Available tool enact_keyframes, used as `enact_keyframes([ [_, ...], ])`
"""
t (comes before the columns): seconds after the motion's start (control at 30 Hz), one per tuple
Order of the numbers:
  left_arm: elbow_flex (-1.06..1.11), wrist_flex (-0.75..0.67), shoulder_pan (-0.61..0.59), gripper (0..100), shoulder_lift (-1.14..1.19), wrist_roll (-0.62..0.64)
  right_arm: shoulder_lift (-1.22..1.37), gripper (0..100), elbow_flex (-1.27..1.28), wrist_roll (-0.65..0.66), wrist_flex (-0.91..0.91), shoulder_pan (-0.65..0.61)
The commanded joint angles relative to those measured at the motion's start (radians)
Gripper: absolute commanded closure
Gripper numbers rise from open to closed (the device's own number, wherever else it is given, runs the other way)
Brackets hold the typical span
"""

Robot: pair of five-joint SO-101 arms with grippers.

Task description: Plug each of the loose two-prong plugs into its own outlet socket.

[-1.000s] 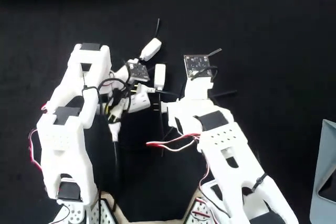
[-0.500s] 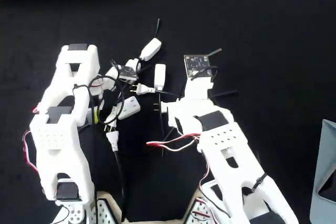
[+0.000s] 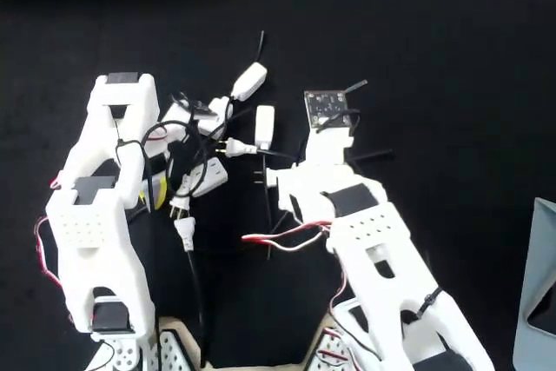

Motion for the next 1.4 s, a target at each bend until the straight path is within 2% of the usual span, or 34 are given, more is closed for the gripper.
enact_keyframes([
  [0.0,0.028,-0.006,-0.007,91,-0.046,0.061,-0.008,98.6,-0.015,-0.009,-0.017,0.005],
  [0.27,0.157,-0.063,0.031,91,-0.247,0.181,-0.008,98.6,-0.013,-0.009,-0.018,0.005],
  [0.57,0.291,-0.155,0.039,91,-0.488,0.245,-0.008,98.6,-0.012,-0.009,-0.018,0.005],
  [0.7,0.398,-0.224,0.085,91,-0.582,0.245,-0.008,98.6,-0.012,-0.009,-0.018,0.005],
  [1.0,0.638,-0.568,0.182,91,-0.795,0.462,-0.008,98.6,-0.012,-0.009,-0.018,0.005],
  [1.37,0.842,-0.913,0.209,91,-0.815,0.47,-0.008,98.6,-0.008,-0.008,-0.018,0.005],
])
